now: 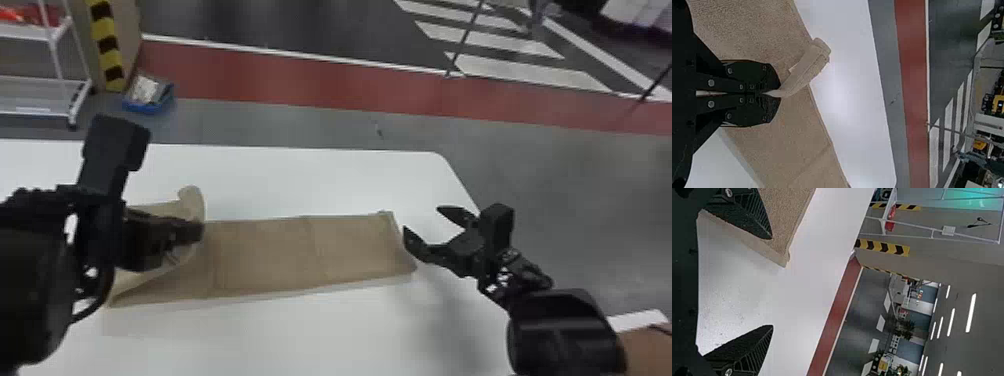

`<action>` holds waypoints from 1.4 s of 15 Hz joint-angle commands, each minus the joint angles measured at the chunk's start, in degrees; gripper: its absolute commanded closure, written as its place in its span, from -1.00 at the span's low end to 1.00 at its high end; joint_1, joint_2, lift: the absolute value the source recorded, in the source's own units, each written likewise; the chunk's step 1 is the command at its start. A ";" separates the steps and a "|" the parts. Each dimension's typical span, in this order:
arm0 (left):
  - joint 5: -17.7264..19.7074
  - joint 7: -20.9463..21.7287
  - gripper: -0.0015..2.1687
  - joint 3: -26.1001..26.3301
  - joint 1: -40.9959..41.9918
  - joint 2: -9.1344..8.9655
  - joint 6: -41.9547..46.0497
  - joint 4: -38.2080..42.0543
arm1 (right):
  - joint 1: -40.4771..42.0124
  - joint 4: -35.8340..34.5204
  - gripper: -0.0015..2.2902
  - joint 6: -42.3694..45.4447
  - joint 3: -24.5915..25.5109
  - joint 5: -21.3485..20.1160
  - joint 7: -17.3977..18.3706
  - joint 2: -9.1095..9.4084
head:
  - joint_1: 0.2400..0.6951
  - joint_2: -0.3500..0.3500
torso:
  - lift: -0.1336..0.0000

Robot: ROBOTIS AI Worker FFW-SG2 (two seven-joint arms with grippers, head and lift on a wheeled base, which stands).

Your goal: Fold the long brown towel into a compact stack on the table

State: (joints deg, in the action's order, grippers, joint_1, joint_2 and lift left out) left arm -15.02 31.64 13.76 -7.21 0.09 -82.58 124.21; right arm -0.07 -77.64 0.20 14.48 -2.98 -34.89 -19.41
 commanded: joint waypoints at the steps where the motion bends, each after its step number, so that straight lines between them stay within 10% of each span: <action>1: 2.54 -3.07 0.97 4.61 -2.02 -0.24 0.00 -1.69 | -0.01 -0.06 -0.94 -0.16 -0.07 -0.01 0.00 0.16 | 1.00 -0.91 | -0.85; 7: 4.56 -11.16 0.83 12.96 -4.48 -0.24 4.74 -9.60 | -0.19 0.03 -0.94 0.01 0.29 0.08 0.00 0.16 | 1.00 -1.00 | -0.85; 8: 4.74 -12.83 0.24 14.19 -4.48 -0.24 8.08 -10.83 | -0.19 0.03 -0.94 0.01 0.29 0.08 0.00 0.07 | 1.00 -1.00 | -0.85; 9: 4.74 -13.44 -0.78 15.34 -4.40 -0.24 11.42 -11.98 | -0.28 0.03 -0.94 0.01 0.29 0.08 0.00 0.07 | 1.00 -1.00 | -0.85; 10: 4.74 -13.88 -1.00 16.48 -4.31 -0.24 12.30 -12.77 | -0.28 0.03 -0.94 0.01 0.29 0.08 0.00 0.16 | 1.00 -1.00 | -0.85; 16: 4.56 -15.11 -0.97 18.06 -2.81 -0.24 13.36 -12.86 | 0.69 -3.05 -0.94 -4.56 0.37 2.28 -0.44 0.34 | 1.00 -1.00 | -0.85; 21: 4.56 -10.72 -0.97 7.51 2.81 -0.24 13.36 -6.70 | 5.17 -19.04 -0.94 -21.08 0.37 5.70 -1.32 2.09 | 1.00 -1.00 | -0.85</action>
State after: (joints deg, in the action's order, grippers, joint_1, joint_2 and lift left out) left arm -10.47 19.91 25.18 -6.27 0.09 -69.23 115.69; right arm 4.28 -91.59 -13.64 14.94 1.12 -36.13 -18.05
